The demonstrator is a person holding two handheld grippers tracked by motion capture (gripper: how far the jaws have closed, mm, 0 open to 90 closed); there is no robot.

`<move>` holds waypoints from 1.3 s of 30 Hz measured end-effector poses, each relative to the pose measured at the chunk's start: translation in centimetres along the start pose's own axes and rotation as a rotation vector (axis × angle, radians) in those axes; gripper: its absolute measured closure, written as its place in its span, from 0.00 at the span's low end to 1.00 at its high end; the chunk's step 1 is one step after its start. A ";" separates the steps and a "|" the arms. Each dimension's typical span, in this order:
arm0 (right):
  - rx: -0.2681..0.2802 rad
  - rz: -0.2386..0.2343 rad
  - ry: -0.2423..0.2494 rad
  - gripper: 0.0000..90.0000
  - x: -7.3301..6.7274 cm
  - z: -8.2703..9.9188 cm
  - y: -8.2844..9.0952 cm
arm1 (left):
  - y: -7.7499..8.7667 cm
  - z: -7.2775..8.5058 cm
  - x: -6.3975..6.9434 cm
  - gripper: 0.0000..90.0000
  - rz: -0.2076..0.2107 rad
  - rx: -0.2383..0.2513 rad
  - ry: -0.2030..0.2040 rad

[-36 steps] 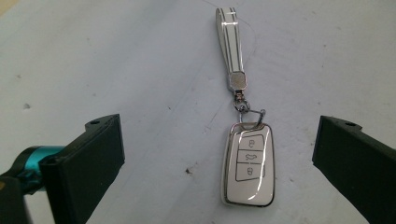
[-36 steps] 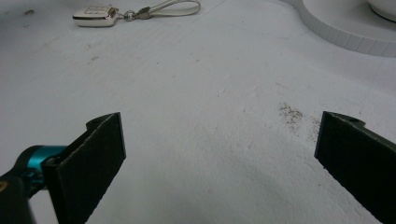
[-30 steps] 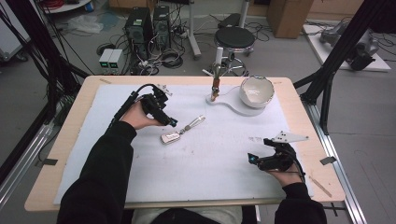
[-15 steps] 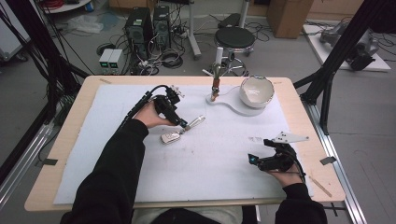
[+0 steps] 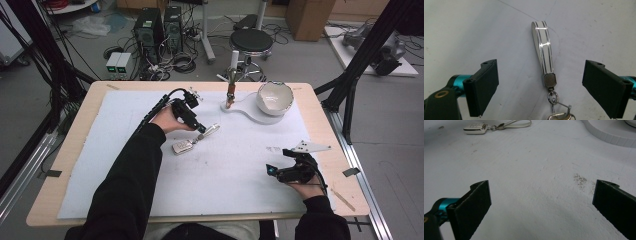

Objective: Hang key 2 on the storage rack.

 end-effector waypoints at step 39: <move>0.000 0.008 -0.017 0.01 0.4 0.3 0.3 | -4.9 -0.8 0.0 0.61 -0.061 -0.045 -0.059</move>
Point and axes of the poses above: each handheld gripper's, and its own axes: y roughly backward along the jaws, z roughly out of its underside, x roughly to its right, the point moved 10 cm from there along -y, roughly forward along the jaws, and after that the axes turned 7 degrees about x, right-handed, at the moved point
